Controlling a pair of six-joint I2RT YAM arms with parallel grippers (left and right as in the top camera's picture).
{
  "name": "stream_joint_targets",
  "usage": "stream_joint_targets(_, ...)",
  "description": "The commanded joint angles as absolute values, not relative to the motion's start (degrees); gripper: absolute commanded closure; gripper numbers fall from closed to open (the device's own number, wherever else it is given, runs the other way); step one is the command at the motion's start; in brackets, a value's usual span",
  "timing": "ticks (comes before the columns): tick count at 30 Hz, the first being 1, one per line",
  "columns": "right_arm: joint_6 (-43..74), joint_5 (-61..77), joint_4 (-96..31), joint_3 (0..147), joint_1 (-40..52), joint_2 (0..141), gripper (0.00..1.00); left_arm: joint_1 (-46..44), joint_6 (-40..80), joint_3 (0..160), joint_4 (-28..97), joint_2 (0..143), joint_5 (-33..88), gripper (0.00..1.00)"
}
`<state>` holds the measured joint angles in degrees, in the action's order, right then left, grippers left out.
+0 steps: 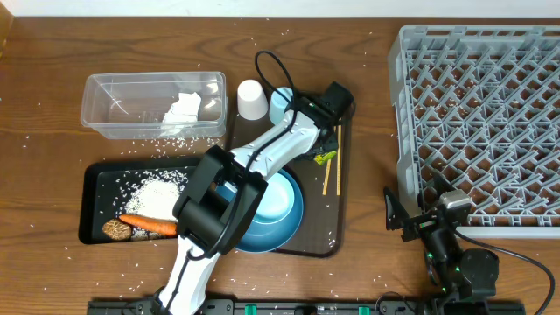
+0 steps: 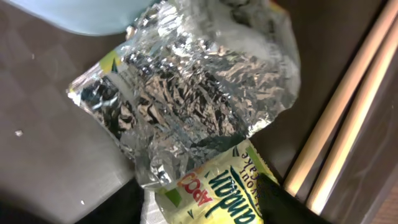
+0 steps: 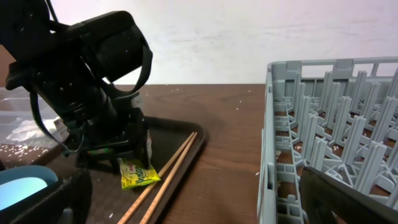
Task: Sort waste into correct bins and load items into the dishwasher rack
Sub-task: 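Reach the left gripper to the foil and yellow snack wrapper, then lift the wrapper and drop it into the clear container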
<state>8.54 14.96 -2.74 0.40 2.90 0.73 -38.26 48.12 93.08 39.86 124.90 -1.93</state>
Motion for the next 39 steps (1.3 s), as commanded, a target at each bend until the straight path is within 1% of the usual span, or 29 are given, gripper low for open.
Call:
stream_joint_targets(1,8.08,14.81,-3.01,0.32,3.4,0.64,0.01,-38.24,48.1,92.97,39.92,125.34,-3.05,0.61)
stream_joint_targets(2,8.08,14.81,-3.01,0.32,3.4,0.64,0.01,-38.22,48.1,92.97,39.97,125.34,-3.05,0.73)
stream_joint_targets(3,8.08,14.81,-3.01,0.32,3.4,0.64,0.01,-38.22,48.07,92.97,40.05,125.34,-3.05,0.78)
stream_joint_targets(4,8.08,14.81,-3.01,0.32,3.4,0.64,0.01,-38.22,48.07,92.97,40.16,125.34,-3.05,0.81)
stream_joint_targets(5,8.08,14.81,-2.98,0.32,3.4,0.64,0.01,-38.24,48.05,92.97,40.23,125.34,-3.03,0.89)
stream_joint_targets(6,8.08,14.81,-3.01,0.32,3.4,0.64,0.01,-38.24,47.79,92.97,40.32,125.34,-3.03,0.93)
stream_joint_targets(7,8.08,14.81,-3.01,0.32,3.4,0.64,0.01,-38.24,47.35,92.97,40.38,125.34,-3.03,0.94)
stream_joint_targets(15,8.08,14.81,-3.01,0.32,3.4,0.64,0.01,-38.24,44.14,92.97,43.27,121.82,-2.96,0.94)
stream_joint_targets(22,8.08,14.81,-3.01,0.32,3.4,0.64,0.01,-38.24,42.19,92.97,43.83,109.73,1.04,0.94)
stream_joint_targets(25,8.08,14.81,-3.01,0.32,3.4,0.64,0.01,-38.09,41.76,92.97,43.79,104.77,0.34,0.94)
stream_joint_targets(28,8.08,14.81,-3.01,0.32,3.4,0.64,0.01,-37.08,41.58,92.97,43.68,100.73,-4.1,0.94)
stream_joint_targets(33,8.08,14.81,-2.98,0.32,3.4,0.64,0.01,-31.0,41.65,92.97,43.62,97.34,-11.27,0.94)
stream_joint_targets(39,8.08,14.81,-3.01,0.32,3.4,0.64,0.01,-18.72,42.48,92.95,44.1,98.98,-14.63,0.94)
